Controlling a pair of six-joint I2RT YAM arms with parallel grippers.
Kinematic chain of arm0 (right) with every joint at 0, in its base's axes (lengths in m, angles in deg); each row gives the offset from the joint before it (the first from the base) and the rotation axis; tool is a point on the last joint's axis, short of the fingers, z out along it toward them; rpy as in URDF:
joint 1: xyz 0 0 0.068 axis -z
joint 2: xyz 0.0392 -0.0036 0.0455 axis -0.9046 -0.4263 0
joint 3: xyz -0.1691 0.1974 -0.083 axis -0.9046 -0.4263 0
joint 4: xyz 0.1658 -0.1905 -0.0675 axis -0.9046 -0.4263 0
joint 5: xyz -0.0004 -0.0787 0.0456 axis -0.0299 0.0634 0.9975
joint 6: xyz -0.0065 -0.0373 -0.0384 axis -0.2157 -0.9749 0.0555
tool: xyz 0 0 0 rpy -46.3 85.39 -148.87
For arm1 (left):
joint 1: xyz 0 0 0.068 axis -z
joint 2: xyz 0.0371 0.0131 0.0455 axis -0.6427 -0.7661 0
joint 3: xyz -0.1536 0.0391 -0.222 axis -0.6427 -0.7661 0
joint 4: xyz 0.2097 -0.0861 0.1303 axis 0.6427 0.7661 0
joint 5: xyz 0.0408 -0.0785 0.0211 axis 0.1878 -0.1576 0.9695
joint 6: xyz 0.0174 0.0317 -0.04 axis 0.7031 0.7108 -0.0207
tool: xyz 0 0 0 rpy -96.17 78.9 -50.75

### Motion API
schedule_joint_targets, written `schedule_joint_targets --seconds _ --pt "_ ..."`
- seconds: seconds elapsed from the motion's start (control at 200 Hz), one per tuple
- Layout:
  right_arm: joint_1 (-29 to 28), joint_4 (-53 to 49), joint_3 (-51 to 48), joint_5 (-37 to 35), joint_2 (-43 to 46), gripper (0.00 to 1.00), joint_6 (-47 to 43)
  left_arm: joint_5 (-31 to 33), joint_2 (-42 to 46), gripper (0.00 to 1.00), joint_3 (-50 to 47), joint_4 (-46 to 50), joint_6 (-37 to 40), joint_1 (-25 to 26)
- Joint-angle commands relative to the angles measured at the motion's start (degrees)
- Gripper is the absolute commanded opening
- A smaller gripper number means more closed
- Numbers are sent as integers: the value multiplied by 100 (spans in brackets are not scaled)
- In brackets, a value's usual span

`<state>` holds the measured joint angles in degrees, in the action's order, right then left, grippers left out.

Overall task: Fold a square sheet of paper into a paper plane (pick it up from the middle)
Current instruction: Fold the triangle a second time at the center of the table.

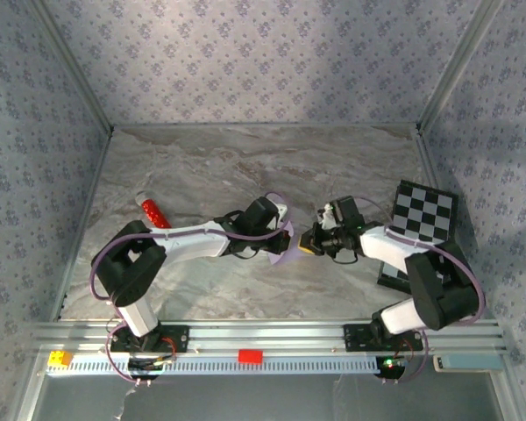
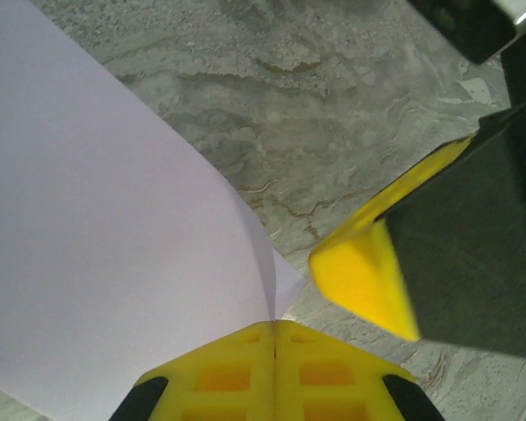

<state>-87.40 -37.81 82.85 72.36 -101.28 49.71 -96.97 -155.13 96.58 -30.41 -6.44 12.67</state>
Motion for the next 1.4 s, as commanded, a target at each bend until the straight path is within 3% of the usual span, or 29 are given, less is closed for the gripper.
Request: schedule_joint_targets --seconds 0.0,0.535,1.394 --pt "-147 141 238 -134 -268 5 41 -146 -59 0 -72 -121 -82 -46" --pt "-310 -626 579 -760 -1217 1 -437 -66 -170 0 -61 173 132 -235" --pt "-453 -745 526 -844 -1207 1 -246 755 -660 0 552 1164 819 -439"
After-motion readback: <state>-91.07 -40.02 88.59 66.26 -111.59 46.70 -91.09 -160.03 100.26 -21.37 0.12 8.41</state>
